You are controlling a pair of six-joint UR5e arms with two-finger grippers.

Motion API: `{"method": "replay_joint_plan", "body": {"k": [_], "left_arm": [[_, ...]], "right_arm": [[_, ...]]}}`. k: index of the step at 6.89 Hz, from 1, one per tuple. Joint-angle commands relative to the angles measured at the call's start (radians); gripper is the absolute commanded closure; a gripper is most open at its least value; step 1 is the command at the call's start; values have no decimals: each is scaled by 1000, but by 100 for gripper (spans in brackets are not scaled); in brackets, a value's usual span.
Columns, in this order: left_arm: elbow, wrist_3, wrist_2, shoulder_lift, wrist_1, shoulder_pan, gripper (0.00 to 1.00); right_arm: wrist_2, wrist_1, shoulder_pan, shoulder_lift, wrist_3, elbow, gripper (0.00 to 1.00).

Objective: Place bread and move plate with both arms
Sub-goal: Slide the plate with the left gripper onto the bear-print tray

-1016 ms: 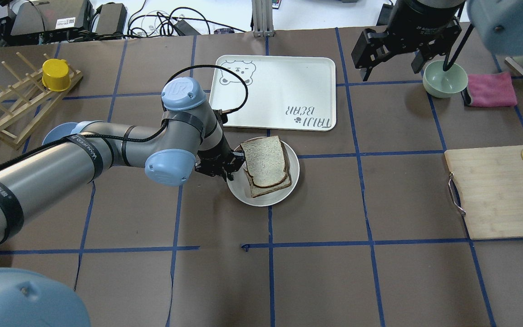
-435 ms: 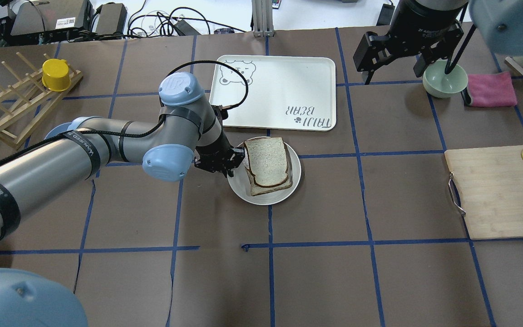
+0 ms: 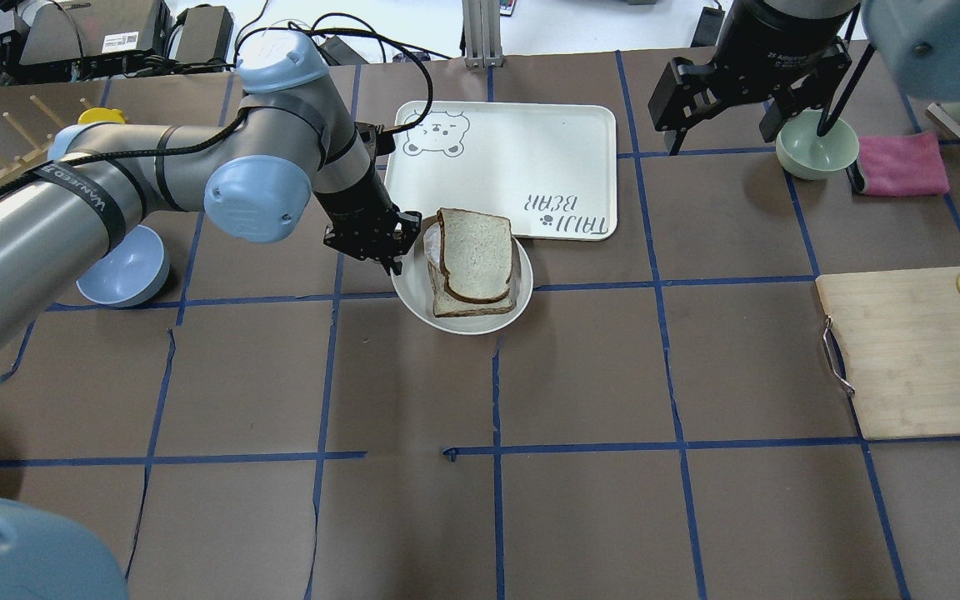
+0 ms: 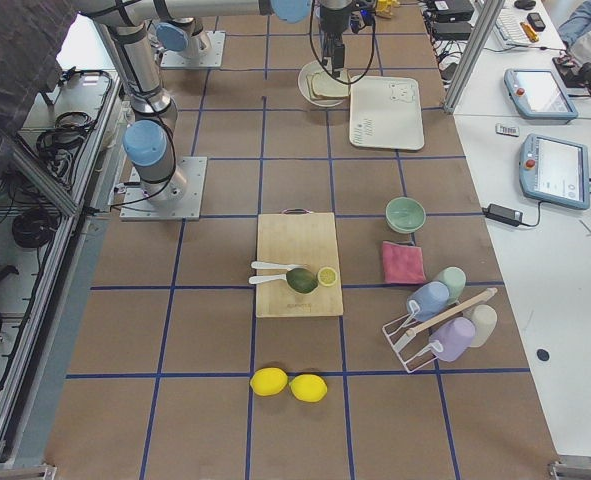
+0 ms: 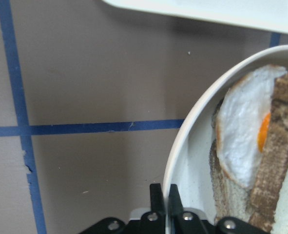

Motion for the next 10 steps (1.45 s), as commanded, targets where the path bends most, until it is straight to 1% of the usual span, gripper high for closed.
{"method": "replay_joint_plan", "body": {"k": [1, 2, 3, 4, 5, 6, 7, 8, 9, 10], "left_arm": [[99, 86, -5, -30, 6, 26, 100], [159, 117, -34, -62, 11, 28, 100], [195, 114, -84, -118, 72, 28, 100], [218, 96, -108, -205, 179, 29, 100], [244, 84, -149, -268, 257, 28, 100], [297, 38, -193, -325, 278, 28, 100], [357, 28, -201, -385, 278, 28, 100], [394, 12, -233, -425, 278, 28, 100], [405, 4, -237, -442, 278, 28, 100], [398, -11, -241, -442, 278, 28, 27]], "right_arm": [[-2, 0, 1, 0, 0, 0, 0], [-2, 0, 1, 0, 0, 0, 0], [-2, 0, 1, 0, 0, 0, 0], [-2, -6, 1, 0, 0, 0, 0], [-2, -4, 1, 0, 0, 1, 0], [-2, -4, 1, 0, 0, 2, 0], [-2, -4, 1, 0, 0, 2, 0], [-2, -4, 1, 0, 0, 5, 0], [-2, -3, 1, 0, 0, 5, 0], [-2, -3, 1, 0, 0, 5, 0]]}}
